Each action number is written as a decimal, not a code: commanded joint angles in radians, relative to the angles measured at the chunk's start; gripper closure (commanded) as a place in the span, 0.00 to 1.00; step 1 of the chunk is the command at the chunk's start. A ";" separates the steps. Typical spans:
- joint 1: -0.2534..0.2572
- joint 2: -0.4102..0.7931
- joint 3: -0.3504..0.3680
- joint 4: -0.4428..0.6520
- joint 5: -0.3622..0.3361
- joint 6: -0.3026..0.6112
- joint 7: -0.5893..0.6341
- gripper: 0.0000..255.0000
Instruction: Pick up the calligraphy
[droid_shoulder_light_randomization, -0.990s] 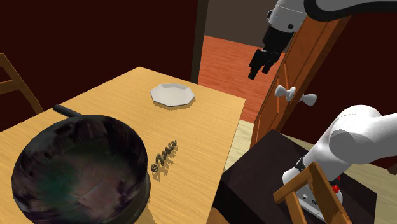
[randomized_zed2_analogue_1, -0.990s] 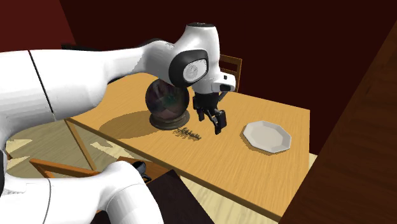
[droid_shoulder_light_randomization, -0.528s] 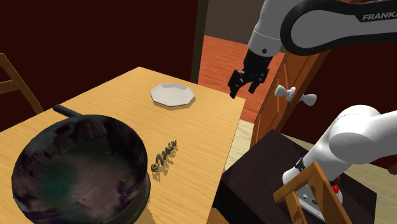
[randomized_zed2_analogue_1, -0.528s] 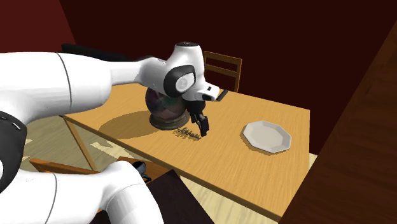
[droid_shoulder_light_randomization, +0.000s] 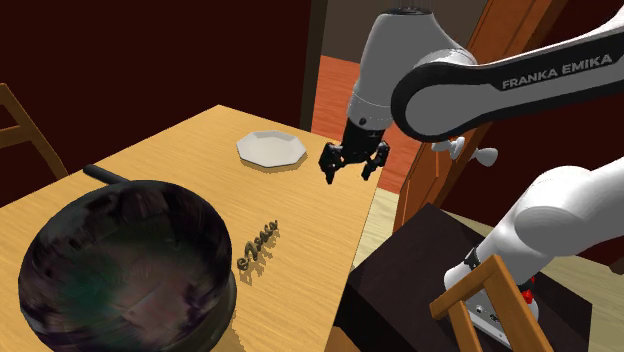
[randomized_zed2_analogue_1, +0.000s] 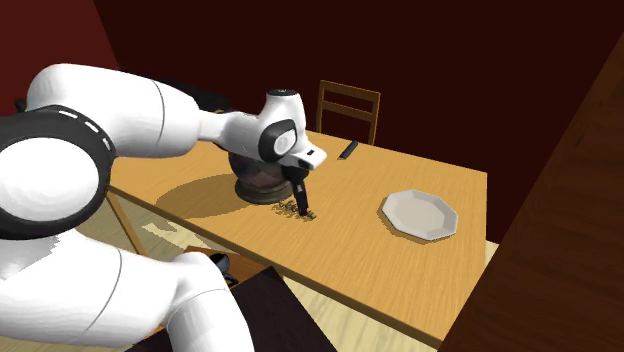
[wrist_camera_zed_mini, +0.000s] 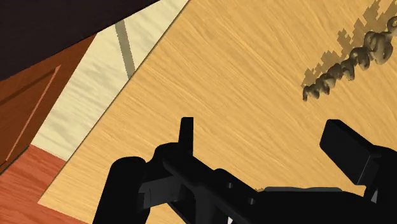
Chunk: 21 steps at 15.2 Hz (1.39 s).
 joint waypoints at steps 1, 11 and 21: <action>-0.033 0.076 0.066 0.024 -0.006 0.055 0.101 0.00; -0.260 0.637 0.390 0.247 -0.487 0.241 0.843 0.00; 0.015 1.045 0.147 0.512 -0.858 0.222 1.298 0.00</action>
